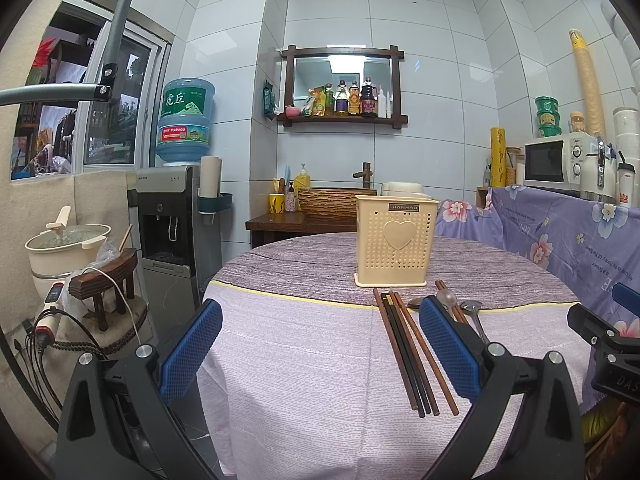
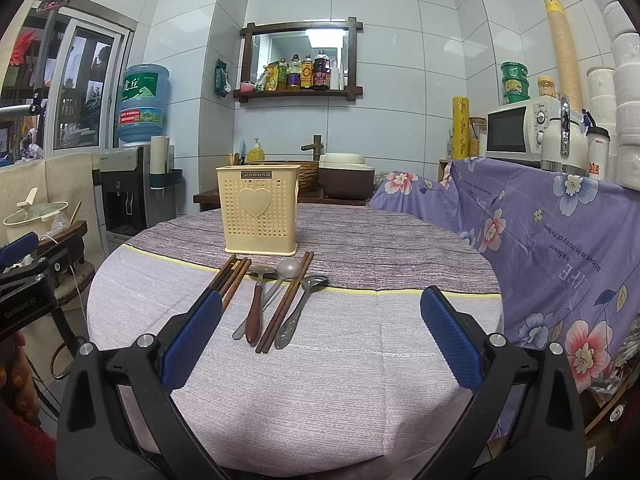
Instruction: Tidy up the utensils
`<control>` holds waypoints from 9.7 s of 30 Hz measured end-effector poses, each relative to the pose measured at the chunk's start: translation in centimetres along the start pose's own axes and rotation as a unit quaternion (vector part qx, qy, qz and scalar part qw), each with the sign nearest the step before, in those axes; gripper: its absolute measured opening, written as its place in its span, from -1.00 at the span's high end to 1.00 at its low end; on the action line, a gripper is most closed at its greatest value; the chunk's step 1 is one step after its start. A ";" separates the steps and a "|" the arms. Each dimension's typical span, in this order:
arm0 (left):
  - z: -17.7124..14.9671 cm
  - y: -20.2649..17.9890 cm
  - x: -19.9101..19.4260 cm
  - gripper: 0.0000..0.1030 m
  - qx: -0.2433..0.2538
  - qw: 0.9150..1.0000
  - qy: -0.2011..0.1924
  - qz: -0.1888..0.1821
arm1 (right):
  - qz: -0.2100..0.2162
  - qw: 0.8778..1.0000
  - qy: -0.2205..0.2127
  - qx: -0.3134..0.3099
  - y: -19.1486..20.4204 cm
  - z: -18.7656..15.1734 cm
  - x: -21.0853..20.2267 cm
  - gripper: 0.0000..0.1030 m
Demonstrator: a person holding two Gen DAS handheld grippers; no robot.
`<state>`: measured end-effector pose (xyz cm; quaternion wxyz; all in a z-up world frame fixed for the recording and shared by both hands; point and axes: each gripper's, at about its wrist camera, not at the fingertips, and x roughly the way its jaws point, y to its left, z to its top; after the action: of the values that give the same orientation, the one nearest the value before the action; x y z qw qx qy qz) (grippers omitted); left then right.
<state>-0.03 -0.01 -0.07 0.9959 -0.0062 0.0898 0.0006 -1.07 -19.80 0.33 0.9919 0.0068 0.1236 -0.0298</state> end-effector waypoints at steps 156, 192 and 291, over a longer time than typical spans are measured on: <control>-1.1 -1.3 22.1 -0.28 0.064 0.927 0.361 -0.082 | 0.021 0.948 0.305 -0.086 -4.0 1.9 21.8 -0.50; 0.8 -2.5 28.3 0.79 0.054 0.913 0.399 -0.067 | 0.073 0.928 0.364 -0.023 -4.2 3.3 28.5 0.26; 12.3 0.1 22.6 -0.26 -0.013 0.975 0.156 -0.157 | 0.093 0.989 0.111 -0.007 0.3 14.7 23.1 -0.29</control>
<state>24.39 0.25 7.95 0.9572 -0.0333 0.2418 -0.1555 24.86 -21.17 8.94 0.9705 0.0144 0.2318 0.0641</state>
